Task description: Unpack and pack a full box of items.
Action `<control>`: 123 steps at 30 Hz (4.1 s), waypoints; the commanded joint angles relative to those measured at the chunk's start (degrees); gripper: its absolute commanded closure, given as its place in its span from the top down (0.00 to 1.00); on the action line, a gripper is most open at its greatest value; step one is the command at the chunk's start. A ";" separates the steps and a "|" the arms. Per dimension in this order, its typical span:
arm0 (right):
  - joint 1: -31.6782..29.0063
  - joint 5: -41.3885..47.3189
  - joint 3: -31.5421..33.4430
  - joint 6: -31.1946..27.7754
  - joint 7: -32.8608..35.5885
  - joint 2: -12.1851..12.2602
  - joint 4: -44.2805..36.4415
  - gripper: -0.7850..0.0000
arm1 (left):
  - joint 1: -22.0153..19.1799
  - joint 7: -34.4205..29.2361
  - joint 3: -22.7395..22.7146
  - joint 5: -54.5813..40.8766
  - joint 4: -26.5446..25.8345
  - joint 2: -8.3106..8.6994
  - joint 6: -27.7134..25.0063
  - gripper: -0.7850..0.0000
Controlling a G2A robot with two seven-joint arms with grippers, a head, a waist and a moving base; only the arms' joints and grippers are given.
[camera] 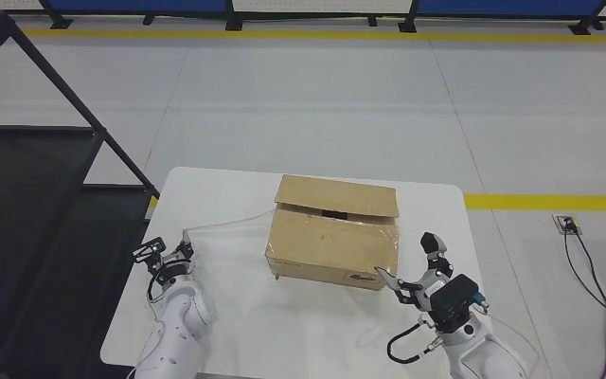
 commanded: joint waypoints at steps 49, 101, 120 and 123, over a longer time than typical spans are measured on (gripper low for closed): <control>6.26 14.23 3.79 -7.28 16.68 0.86 2.10 1.00 | 25.14 -10.88 -12.70 4.42 -48.82 3.92 -38.96 1.00; 24.57 104.40 -1.80 -18.89 85.03 11.89 20.63 1.00 | 16.89 -44.34 -9.93 -31.82 -46.99 7.60 -51.26 1.00; 18.41 88.31 -14.06 -38.60 65.29 24.65 19.74 1.00 | 16.11 -59.71 -2.50 -30.88 -45.49 9.18 -59.42 1.00; 19.36 98.15 -15.01 -38.55 65.33 25.05 22.22 1.00 | 15.88 -61.40 -1.57 -30.27 -44.87 9.47 -60.51 1.00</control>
